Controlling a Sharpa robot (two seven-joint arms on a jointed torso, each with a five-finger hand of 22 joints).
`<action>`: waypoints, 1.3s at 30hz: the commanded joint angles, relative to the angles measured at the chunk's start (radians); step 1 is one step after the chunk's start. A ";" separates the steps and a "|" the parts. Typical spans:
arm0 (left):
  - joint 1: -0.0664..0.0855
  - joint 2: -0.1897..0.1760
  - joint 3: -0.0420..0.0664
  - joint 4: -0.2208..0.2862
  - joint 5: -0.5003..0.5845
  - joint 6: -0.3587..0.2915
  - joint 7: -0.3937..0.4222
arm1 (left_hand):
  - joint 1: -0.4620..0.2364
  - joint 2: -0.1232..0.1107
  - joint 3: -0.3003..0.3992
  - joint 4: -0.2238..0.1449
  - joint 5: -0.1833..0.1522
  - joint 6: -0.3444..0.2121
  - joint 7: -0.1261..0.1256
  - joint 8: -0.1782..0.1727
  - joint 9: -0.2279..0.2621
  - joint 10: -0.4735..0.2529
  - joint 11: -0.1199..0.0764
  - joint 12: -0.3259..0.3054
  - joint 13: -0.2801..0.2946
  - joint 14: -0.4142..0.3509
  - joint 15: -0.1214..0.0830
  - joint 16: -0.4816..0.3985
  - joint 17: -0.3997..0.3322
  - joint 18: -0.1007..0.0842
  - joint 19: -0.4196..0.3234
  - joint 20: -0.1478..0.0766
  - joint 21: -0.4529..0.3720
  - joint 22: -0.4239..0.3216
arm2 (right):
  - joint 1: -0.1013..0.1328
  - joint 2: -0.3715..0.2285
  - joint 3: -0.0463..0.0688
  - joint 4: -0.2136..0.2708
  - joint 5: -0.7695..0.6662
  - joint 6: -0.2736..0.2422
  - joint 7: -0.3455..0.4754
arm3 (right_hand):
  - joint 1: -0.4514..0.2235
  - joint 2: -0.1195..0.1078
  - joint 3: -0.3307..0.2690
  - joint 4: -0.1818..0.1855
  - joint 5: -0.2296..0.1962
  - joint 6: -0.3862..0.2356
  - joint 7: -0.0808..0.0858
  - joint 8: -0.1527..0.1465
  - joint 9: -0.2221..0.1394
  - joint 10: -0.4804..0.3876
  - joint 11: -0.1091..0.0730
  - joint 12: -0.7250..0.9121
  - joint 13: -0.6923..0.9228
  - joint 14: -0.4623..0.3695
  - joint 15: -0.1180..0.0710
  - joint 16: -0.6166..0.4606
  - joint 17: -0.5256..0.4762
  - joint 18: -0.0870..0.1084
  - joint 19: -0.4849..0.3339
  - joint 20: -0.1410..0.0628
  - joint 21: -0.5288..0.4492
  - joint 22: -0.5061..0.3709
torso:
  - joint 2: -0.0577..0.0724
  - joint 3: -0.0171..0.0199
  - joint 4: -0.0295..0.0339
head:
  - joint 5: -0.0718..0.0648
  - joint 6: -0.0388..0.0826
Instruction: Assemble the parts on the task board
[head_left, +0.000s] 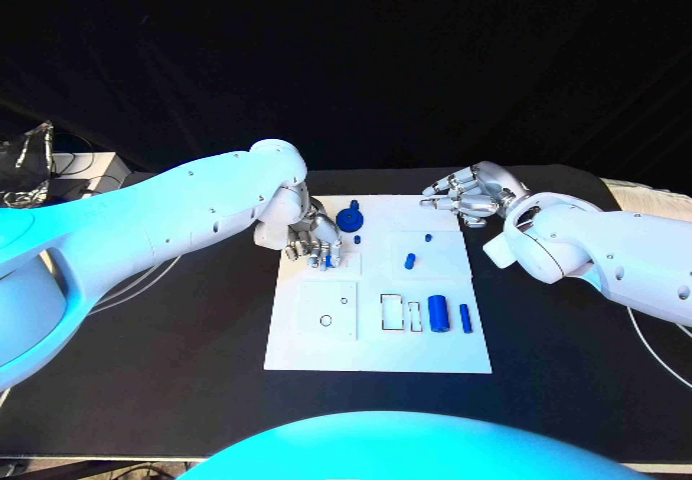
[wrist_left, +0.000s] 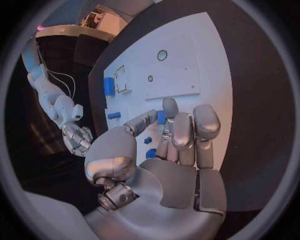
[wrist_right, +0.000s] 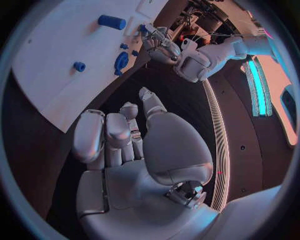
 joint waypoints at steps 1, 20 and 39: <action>-0.003 0.003 -0.004 -0.003 -0.008 0.000 -0.001 | 0.049 0.037 0.084 -0.059 0.009 0.032 -0.025 -0.006 0.003 0.006 -0.004 0.001 0.001 0.008 -0.003 0.005 0.002 -0.007 0.009 0.000 0.007 0.107 | 0.000 0.000 0.000 0.002 -0.008 0.014 0.010 | 0.009 0.001 0.000 -0.004 0.005 0.004 0.004 -0.003 -0.002 -0.001 -0.007 -0.007 0.000 0.002 -0.006 -0.006 0.001 0.001 0.077 -0.005 0.002 0.155 | 0.000 0.0005 0.0003 | 0.000 0.000; -0.003 -0.012 -0.004 -0.006 0.002 0.031 -0.004 | 0.090 0.014 0.077 -0.060 0.019 0.064 -0.026 -0.060 0.022 0.016 -0.006 -0.013 0.001 0.009 -0.003 0.007 0.007 -0.011 0.007 -0.002 0.004 0.105 | 0.000 0.000 0.000 0.000 -0.009 0.014 0.010 | 0.008 0.001 0.000 -0.009 0.006 0.005 0.004 -0.003 -0.003 -0.001 -0.007 -0.007 0.000 0.002 -0.006 -0.007 0.000 0.001 0.077 -0.006 0.001 0.155 | -0.001 0.0001 0.0012 | -0.003 0.000; -0.003 -0.003 -0.005 -0.011 0.004 0.027 0.005 | 0.106 0.004 0.067 -0.054 0.023 0.071 -0.028 -0.075 0.032 0.018 -0.006 -0.016 0.002 0.010 -0.002 0.007 0.010 -0.012 0.006 -0.001 0.003 0.105 | 0.000 0.003 0.000 -0.001 -0.013 0.014 0.010 | 0.008 0.002 0.001 -0.011 0.006 0.005 0.004 -0.003 -0.004 -0.001 -0.007 -0.007 0.001 0.002 -0.006 -0.008 0.000 0.001 0.077 -0.006 0.001 0.155 | 0.000 0.0006 -0.0009 | -0.002 0.000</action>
